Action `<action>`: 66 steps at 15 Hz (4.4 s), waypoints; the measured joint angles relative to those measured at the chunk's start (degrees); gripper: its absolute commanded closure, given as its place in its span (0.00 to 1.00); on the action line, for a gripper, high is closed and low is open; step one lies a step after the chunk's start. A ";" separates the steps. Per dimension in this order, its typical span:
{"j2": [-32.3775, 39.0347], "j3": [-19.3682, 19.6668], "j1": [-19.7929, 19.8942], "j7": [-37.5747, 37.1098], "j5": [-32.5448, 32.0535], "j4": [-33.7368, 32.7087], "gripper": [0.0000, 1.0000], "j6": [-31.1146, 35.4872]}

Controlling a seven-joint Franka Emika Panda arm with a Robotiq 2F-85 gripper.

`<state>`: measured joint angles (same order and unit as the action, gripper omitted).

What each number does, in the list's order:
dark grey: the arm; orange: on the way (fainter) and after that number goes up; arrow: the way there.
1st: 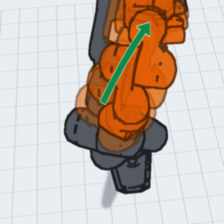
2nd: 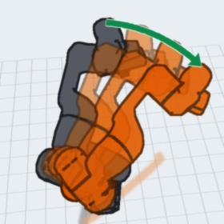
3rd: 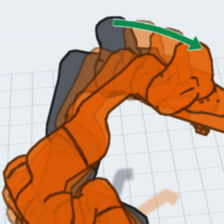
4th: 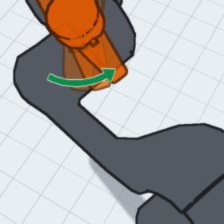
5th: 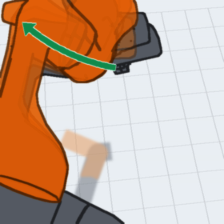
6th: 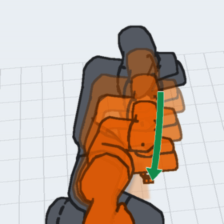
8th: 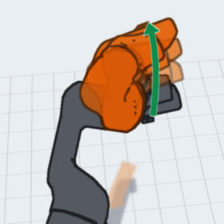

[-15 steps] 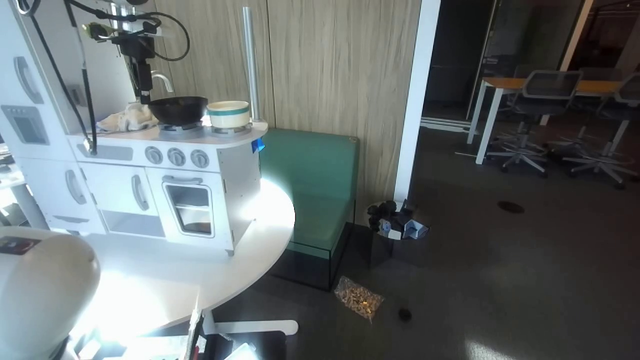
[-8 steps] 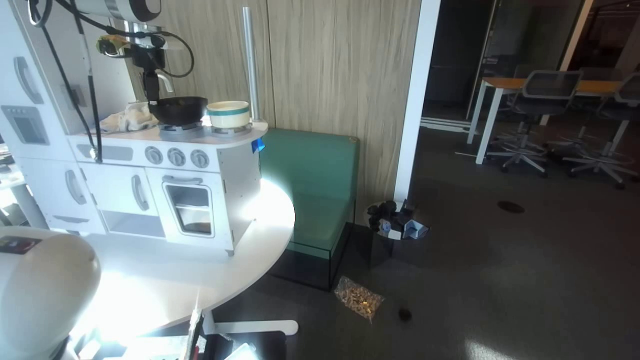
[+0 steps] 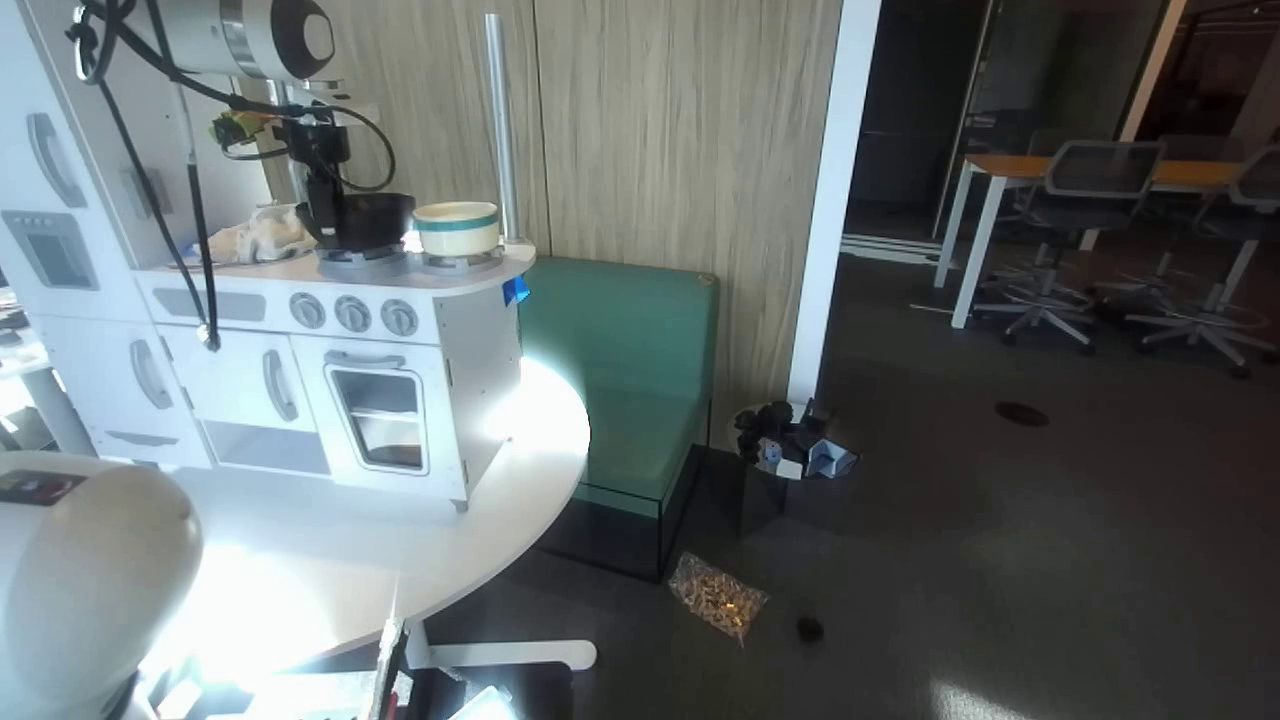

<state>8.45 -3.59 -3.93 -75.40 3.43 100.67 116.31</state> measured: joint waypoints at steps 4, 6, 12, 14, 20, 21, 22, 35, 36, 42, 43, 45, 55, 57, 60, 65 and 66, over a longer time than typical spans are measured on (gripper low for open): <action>-1.17 -0.07 -2.09 -4.83 -5.63 0.41 0.77 0.60; -1.97 -0.18 -2.99 -7.13 -8.10 0.49 0.92 0.56; -3.45 -0.33 -3.43 -8.95 -9.76 0.73 0.95 -0.11; -3.81 -0.33 -3.43 -8.95 -10.03 0.73 0.95 -0.85; -6.09 -0.33 -3.36 -8.92 -11.98 -0.13 0.96 -6.35; -6.87 -0.33 -3.34 -8.92 -12.69 -0.73 0.96 -7.84; -7.66 -0.33 -3.31 -8.92 -13.53 -1.50 0.96 -9.47; -11.34 -0.49 -1.97 -11.97 -27.37 -14.89 0.96 -42.68; -10.97 -0.51 -1.93 -12.41 -29.03 -15.47 0.96 -44.81; -4.72 -0.53 -1.89 -12.27 -39.03 -21.44 0.96 -50.73; -3.19 -0.53 -2.00 -11.90 -40.42 -22.43 0.97 -50.81; -0.25 -0.55 -2.56 -10.91 -43.06 -23.87 0.97 -51.58; 6.21 -2.64 -10.63 -10.11 -59.70 -25.45 0.97 -59.86; 7.04 -2.82 -11.69 -9.33 -62.66 -25.81 0.97 -60.89; 8.75 -2.49 -11.47 -7.21 -64.92 -26.59 0.97 -60.86; 12.76 -1.30 -10.15 -4.04 -68.06 -29.37 0.97 -59.94; 13.51 -1.11 -10.06 -3.61 -68.59 -30.05 0.97 -59.56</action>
<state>21.96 -4.70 -13.99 -79.01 -65.16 70.61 56.75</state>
